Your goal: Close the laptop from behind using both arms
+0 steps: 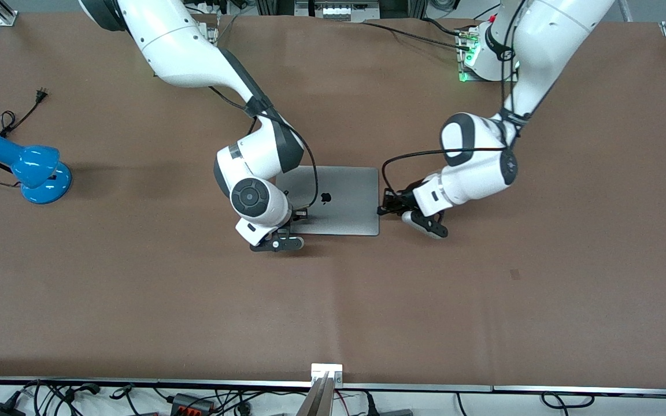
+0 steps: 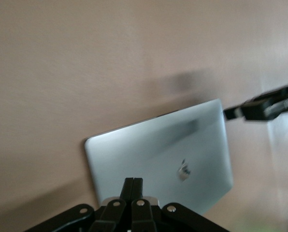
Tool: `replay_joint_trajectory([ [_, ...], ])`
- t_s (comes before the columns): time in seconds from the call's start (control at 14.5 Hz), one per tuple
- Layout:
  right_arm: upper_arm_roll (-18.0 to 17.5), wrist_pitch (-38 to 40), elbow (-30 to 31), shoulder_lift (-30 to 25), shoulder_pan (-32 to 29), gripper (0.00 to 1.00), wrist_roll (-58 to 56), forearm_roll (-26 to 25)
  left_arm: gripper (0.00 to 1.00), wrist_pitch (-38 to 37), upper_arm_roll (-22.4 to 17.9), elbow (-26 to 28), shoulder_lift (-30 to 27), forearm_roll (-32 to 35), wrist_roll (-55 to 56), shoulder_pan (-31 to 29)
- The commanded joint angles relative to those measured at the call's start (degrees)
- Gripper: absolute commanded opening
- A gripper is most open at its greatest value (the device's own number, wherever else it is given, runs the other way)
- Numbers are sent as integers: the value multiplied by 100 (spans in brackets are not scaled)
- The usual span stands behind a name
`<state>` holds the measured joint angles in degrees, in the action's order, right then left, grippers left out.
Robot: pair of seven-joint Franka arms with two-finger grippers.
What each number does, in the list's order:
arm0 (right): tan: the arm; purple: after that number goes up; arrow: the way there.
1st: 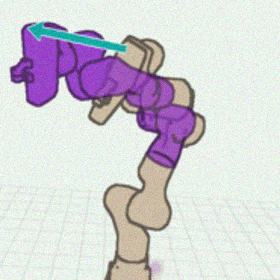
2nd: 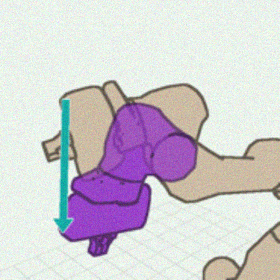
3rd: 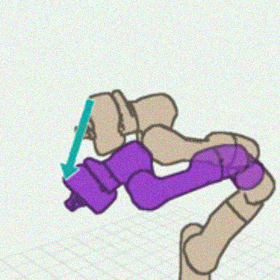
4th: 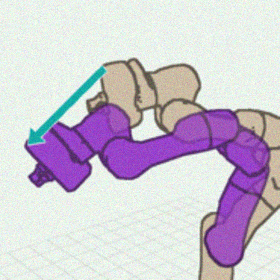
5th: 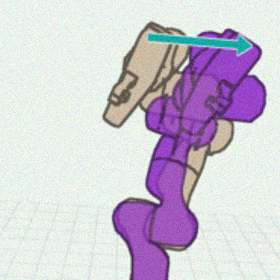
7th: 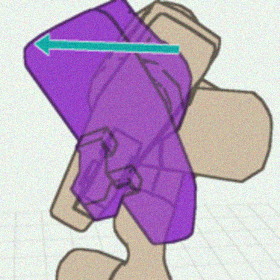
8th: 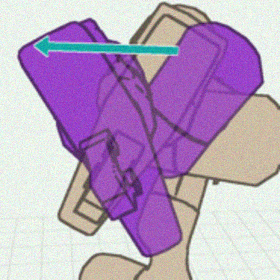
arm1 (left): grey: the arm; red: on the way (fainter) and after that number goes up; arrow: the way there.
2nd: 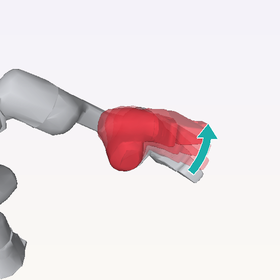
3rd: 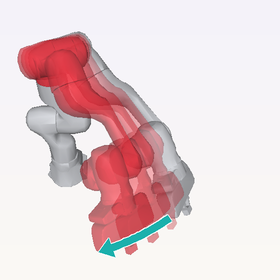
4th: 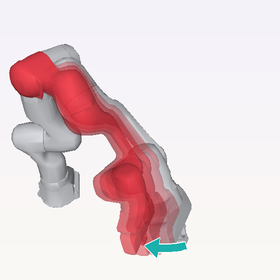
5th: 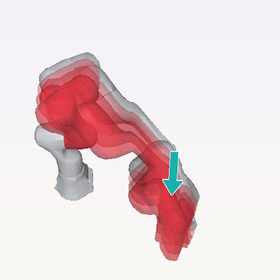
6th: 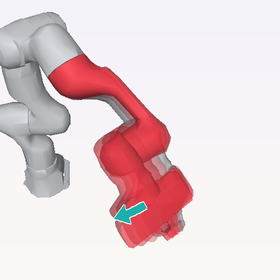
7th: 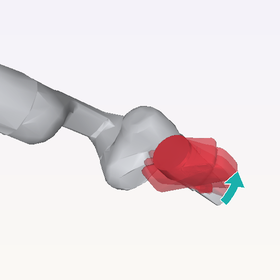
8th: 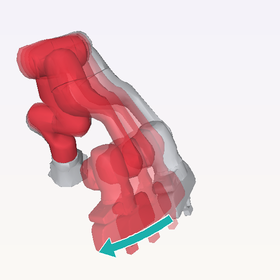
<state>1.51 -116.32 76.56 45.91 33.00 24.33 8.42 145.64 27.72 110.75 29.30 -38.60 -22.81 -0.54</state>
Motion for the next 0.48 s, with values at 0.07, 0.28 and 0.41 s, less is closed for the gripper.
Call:
replay_joint_trajectory([
  [0.07,349,373,25,-617,-22,100,11,-113,1,-1867,-4,-806,-197,1885,-259,-613],
  [0.28,718,592,17,-1074,-39,100,-34,-104,1,-3774,-12,-1923,-179,2900,-241,-798],
  [0.41,1061,812,17,-1277,-48,100,-138,-78,1,-4769,-13,-2547,-162,3269,-223,-956],
])
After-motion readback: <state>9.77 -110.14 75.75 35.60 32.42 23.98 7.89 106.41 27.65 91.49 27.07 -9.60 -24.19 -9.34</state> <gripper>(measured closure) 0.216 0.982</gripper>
